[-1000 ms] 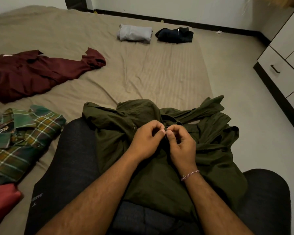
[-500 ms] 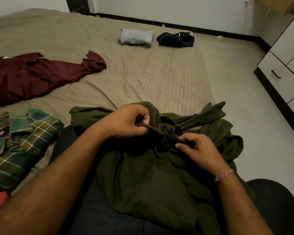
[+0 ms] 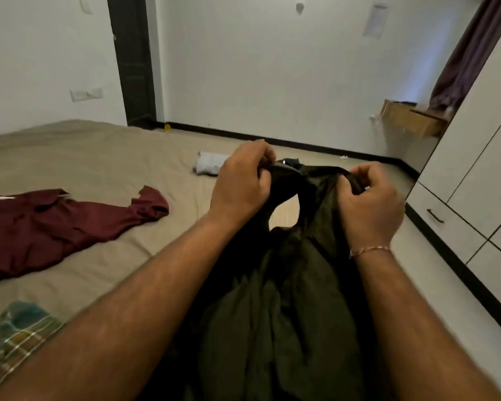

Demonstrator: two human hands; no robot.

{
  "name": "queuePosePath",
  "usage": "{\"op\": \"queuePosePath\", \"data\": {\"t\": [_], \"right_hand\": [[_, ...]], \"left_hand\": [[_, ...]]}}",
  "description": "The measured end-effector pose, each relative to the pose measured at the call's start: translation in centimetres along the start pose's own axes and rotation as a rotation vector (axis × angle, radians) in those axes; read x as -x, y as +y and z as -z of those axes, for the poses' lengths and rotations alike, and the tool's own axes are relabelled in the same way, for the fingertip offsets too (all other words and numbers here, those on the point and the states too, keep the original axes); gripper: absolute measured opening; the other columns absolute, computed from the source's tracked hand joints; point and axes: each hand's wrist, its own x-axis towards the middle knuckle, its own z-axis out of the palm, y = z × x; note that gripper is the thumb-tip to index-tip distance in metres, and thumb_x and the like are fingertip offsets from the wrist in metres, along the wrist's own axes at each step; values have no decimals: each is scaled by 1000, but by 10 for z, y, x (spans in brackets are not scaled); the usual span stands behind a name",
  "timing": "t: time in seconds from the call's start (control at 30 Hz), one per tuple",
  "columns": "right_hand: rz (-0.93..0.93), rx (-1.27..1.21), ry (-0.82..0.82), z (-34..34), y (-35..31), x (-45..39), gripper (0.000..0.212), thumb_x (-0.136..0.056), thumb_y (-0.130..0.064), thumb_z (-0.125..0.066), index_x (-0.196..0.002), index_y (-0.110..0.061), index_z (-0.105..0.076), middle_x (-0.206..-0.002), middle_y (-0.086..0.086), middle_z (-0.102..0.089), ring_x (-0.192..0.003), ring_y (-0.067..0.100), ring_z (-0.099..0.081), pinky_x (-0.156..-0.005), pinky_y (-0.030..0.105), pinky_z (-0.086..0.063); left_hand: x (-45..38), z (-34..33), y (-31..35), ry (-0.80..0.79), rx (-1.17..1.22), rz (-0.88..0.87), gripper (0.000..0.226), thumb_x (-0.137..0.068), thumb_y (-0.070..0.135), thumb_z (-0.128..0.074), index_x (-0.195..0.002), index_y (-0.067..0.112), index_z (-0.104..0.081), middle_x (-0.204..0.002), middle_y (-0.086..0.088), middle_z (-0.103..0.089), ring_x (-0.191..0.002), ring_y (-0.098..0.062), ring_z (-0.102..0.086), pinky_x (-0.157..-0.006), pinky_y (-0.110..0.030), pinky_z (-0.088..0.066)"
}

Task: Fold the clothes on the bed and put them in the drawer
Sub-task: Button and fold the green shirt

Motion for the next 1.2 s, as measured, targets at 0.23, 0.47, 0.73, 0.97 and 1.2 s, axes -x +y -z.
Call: {"op": "queuePosePath", "data": {"t": [0.23,0.47,0.73,0.97,1.2], "right_hand": [[263,76,-360,17,63,148,8,-89,-25,-77,-92,-22,-70,-90,-9,-64,-78,5,-56,-68,12,-41],[-193,120,-764,32,107,256,8,-88,-31,-78,-87,-30,-70,-89,-13,-67,-86,8,-63,-80,32,-55],[-323,25,-716,42,94,257,16,-91,-30,-75,-78,-28,-67,-75,-14,-68,-74,3,-64,-67,27,-50],[-649,-358,-664,57,70,245,6,-92,-20,-77,-86,-19,-77,-82,2,-75,-79,19,-70,-72,30,-61],[-1026,-791,-580,72,49,259,17,-96,3,-65,-107,-4,-74,-100,13,-79,-96,23,-76,-83,31,-61]], "left_hand": [[169,4,-21,-369,-83,58,18,-84,19,-64,-102,20,-66,-99,8,-53,-95,-9,-53,-84,-27,-50],[255,-5,-49,-764,-364,346,29,-93,32,-67,-121,25,-64,-112,2,-58,-109,-21,-56,-93,-38,-52],[262,3,-39,-515,-394,208,6,-92,24,-64,-97,24,-68,-94,4,-64,-89,-23,-62,-75,-40,-51],[259,17,-16,-335,-257,40,9,-97,38,-66,-96,29,-71,-88,14,-67,-81,-8,-58,-77,-33,-42],[269,24,-6,-295,-372,88,8,-98,31,-66,-94,24,-66,-78,7,-63,-69,-19,-54,-60,-38,-44]]}}
